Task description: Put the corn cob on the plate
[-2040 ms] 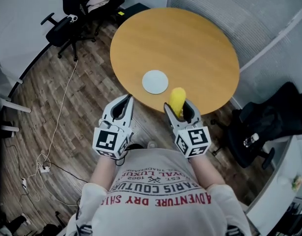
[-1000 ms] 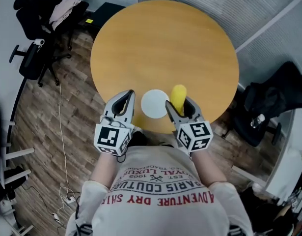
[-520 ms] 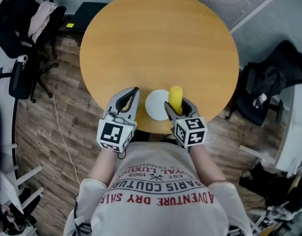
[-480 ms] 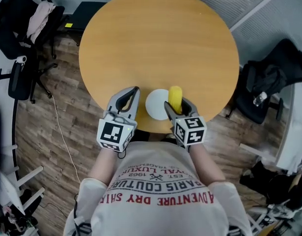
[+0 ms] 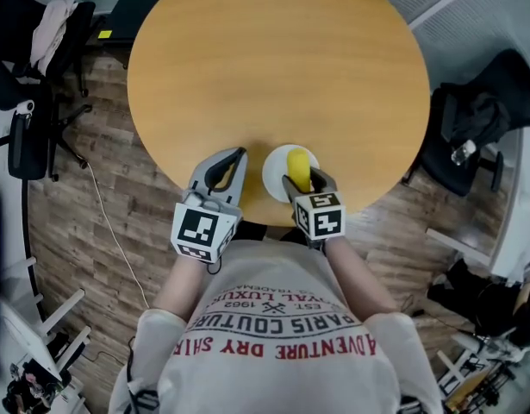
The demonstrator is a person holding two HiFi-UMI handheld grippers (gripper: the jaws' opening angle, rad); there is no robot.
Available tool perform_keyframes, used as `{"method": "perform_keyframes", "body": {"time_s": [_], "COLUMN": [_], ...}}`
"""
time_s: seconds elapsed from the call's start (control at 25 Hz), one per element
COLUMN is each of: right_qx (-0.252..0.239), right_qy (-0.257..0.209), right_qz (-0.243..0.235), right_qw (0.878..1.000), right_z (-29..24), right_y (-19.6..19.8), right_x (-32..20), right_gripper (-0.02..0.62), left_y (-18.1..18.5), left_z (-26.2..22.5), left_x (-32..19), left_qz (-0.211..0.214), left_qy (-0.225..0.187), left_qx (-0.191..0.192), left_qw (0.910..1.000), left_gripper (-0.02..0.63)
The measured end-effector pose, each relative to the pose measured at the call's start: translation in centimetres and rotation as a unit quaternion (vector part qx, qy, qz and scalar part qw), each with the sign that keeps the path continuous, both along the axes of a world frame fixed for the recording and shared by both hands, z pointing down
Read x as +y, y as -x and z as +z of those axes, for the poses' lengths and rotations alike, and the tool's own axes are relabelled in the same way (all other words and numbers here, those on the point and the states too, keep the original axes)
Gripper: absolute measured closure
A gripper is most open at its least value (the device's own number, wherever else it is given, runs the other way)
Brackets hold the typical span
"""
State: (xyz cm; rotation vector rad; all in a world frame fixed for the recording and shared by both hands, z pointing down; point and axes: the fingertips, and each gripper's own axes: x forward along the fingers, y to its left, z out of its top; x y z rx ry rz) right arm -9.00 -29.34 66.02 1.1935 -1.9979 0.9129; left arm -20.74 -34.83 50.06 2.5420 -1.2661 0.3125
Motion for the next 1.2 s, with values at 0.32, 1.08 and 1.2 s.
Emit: {"method": "perform_keyframes", "body": {"time_s": [0.32,1.08,1.2], "right_qx": [0.024,0.064,0.063], "right_qy": [0.033,0.049,0.053], "right_qz": [-0.003,-0.003,-0.006], "right_qw": [0.999,0.997,0.997], "right_z": [2.5,4.3,4.2], "right_y": [0.7,1.1,1.1], "right_x": [-0.6,-0.4,-0.4], "right_gripper": [0.33,0.33,0.33], "left_y": [-0.6,0.7,0.5], "left_z": [1.0,0.9,0.8], "left_x": [-0.2,-0.7,-0.6], "left_qz": [0.021,0.009,0.007], "left_qy": [0.014,0.009,0.013], "left_qx": [-0.002,0.003,0.007], "left_qw": [0.9997,0.9999,0.9999], "left_gripper": [0.574,0.574,0.574]}}
